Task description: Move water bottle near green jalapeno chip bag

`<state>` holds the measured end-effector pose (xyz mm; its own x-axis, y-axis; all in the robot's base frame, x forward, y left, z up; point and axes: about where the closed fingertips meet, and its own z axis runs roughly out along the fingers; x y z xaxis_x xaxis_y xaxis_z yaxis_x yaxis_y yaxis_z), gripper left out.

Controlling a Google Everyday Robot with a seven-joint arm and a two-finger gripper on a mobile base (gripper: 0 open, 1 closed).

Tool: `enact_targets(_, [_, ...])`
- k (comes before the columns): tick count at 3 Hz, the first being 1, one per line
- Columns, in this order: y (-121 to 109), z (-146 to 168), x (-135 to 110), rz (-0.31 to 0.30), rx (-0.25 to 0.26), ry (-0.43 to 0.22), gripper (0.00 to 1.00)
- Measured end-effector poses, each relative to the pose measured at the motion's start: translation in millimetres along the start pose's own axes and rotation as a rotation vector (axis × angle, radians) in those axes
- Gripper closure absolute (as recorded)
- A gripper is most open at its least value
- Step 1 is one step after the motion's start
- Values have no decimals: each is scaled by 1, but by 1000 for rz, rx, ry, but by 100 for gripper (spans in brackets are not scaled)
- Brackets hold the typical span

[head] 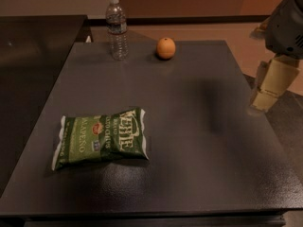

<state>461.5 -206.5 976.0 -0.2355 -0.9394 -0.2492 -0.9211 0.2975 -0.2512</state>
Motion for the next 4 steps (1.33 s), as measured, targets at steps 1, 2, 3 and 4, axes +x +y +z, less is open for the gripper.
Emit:
enact_targets(1, [-28,17,-20,20,5,-49,0])
enact_targets(2, [-61,37,-41,46,14,-100,0])
enact_targets(3, [-88,58,-63,69,11,-151,0])
enact_targets(4, [-111,77,-89,85,0,-201,0])
